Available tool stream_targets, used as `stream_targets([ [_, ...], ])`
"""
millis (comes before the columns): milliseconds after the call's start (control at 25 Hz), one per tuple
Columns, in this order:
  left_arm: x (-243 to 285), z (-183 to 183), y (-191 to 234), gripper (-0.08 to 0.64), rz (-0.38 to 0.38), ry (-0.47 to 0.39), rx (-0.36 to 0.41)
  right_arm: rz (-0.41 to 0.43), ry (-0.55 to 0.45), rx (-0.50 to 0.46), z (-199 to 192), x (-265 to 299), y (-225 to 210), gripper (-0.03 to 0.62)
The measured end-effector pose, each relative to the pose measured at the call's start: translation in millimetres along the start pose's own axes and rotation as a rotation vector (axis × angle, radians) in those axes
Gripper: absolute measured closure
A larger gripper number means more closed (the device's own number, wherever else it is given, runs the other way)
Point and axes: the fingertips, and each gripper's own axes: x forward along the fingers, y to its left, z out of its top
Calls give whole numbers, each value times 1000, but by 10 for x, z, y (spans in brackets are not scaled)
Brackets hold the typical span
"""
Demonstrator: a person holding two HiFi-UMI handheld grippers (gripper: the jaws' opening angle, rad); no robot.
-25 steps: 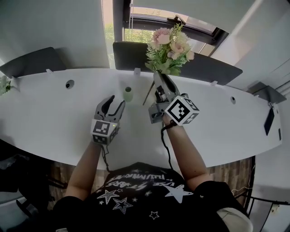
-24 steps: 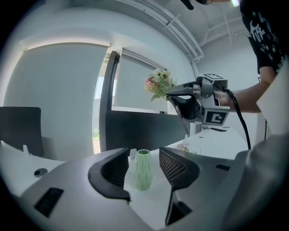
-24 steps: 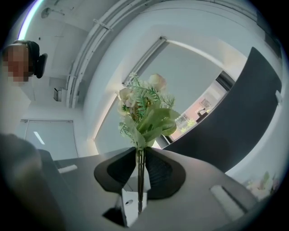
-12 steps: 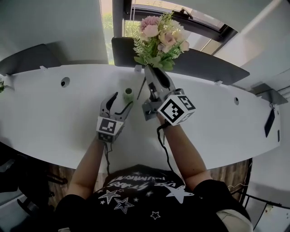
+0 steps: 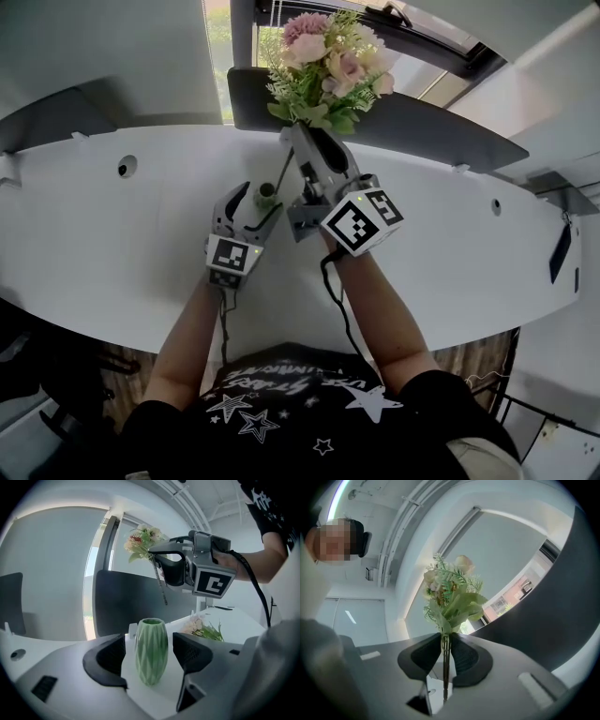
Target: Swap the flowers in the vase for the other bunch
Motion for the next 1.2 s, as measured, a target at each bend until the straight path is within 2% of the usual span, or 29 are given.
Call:
stream_targets([
  [240,4,-106,-3,258,-34,20,13,19,7,11,-220,73,34,528],
  [360,19,-148,14,268,-19,29,26,34,13,8,-274,88,35,528],
  [440,37,-116,-3,318,-18,20,23,52,33,-11,-318,96,27,528],
  [600,100,-68,-22,318,-28,17,11,73,80,-43,-395,96,-17,528],
  [760,128,-23,-1,319,-31,18,-2,73,110,-33,-482,56,-51,528],
  [1200,100,-118,-22,319,-41,16,-10,121,333,-76,-1080,-293,-63,525],
])
